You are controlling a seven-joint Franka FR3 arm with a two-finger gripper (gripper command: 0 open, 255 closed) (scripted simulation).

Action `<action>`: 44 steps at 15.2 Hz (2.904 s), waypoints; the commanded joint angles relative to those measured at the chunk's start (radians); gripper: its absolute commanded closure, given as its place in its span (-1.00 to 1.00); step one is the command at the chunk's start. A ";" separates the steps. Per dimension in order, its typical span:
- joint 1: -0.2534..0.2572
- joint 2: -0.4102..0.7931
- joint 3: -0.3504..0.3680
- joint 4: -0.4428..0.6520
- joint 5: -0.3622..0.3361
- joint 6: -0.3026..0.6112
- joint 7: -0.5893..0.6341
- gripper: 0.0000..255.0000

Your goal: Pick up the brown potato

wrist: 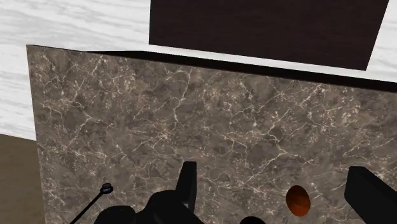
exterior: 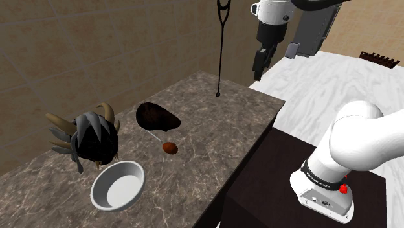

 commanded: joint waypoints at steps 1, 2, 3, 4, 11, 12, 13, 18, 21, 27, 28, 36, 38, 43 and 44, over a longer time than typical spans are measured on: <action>0.000 0.000 0.000 0.000 0.000 0.000 0.000 -1.00; 0.003 0.018 0.004 -0.017 0.003 0.036 0.001 -1.00; 0.007 0.037 0.008 -0.032 0.005 0.073 0.002 -1.00; 0.010 0.058 0.012 -0.046 0.007 0.110 0.004 -1.00; 0.028 0.241 0.044 -0.103 0.016 0.366 0.014 -1.00; 0.030 0.272 0.049 -0.106 0.015 0.402 0.016 -1.00; 0.032 0.305 0.054 -0.106 0.014 0.438 0.018 -1.00; 0.037 0.480 0.081 -0.089 0.000 0.606 0.033 -1.00; 0.038 0.593 0.098 -0.061 -0.019 0.697 0.048 -1.00; 0.044 0.829 0.122 0.032 -0.087 0.846 0.094 -1.00; 0.047 0.869 0.124 0.052 -0.102 0.867 0.104 -1.00; 0.098 1.184 0.108 0.259 -0.219 0.981 0.172 -1.00; 0.116 1.261 0.100 0.322 -0.240 0.997 0.182 -1.00; 0.162 1.453 0.081 0.503 -0.276 1.017 0.190 -1.00; 0.171 1.491 0.079 0.543 -0.280 1.018 0.189 -1.00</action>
